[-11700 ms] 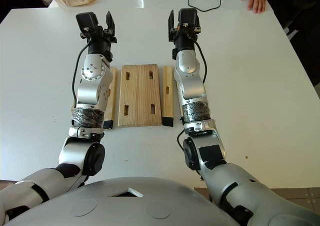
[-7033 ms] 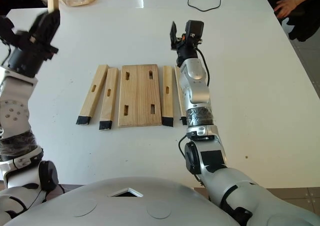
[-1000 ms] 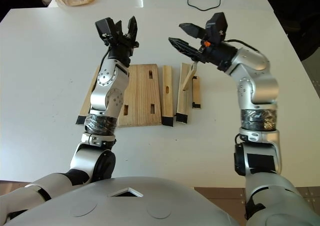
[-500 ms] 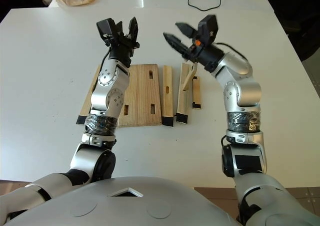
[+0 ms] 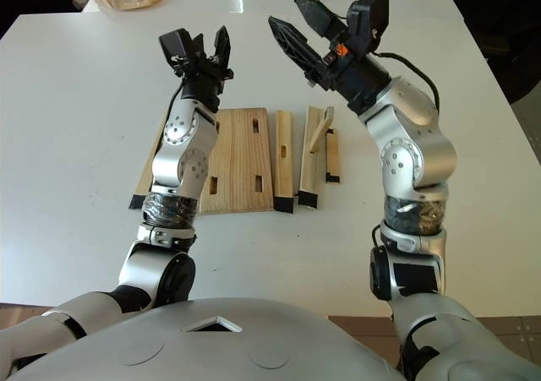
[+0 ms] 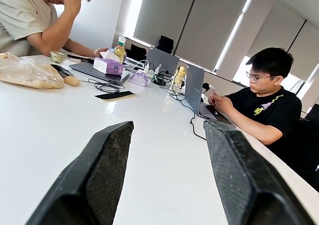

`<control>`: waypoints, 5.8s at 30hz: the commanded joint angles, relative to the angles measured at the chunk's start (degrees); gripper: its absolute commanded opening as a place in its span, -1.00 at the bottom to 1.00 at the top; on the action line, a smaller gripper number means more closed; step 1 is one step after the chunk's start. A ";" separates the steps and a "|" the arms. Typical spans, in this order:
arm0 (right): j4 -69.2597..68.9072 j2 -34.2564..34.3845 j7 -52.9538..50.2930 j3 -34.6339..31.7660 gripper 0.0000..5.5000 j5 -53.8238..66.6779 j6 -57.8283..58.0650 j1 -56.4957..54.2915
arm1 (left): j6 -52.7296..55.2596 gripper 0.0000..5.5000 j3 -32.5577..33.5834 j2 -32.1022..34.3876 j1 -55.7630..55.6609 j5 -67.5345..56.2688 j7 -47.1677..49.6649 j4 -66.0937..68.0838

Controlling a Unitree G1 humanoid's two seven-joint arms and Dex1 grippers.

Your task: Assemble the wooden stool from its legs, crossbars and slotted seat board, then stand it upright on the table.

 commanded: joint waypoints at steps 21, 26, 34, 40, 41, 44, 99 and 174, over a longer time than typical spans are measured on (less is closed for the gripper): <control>-5.46 1.57 -17.89 7.79 0.31 -15.76 7.11 31.82 | 0.57 -0.05 -0.61 -2.33 2.70 1.12 6.00 -2.30; -4.83 0.28 -17.43 9.23 0.31 -16.66 10.08 31.30 | 0.64 -0.05 -0.94 -2.47 2.71 0.86 5.87 -2.21; -5.72 -0.41 -17.57 8.18 0.31 -17.32 11.99 32.52 | 1.10 -0.05 -1.53 -2.78 3.40 0.24 5.47 -2.87; -5.87 -2.67 -17.12 7.16 0.31 -18.34 12.43 33.24 | 1.58 -0.05 -1.75 -2.81 4.29 0.10 5.70 -4.15; -6.20 -2.55 -17.19 6.99 0.31 -18.06 12.63 33.08 | 1.66 -0.05 -1.79 -2.81 4.40 0.13 5.75 -4.34; -7.27 -2.44 -17.11 7.84 0.31 -17.95 12.86 33.01 | 1.73 -0.05 -1.87 -2.90 4.56 0.20 5.91 -4.67; 0.94 -7.26 10.36 -14.95 -0.26 39.52 34.54 7.92 | 44.65 0.36 12.34 27.13 5.93 -79.45 -23.88 -23.19; 9.84 -6.07 7.04 -2.80 0.32 15.06 13.20 13.66 | 34.33 -0.24 14.52 54.98 19.21 -43.33 -57.69 -31.52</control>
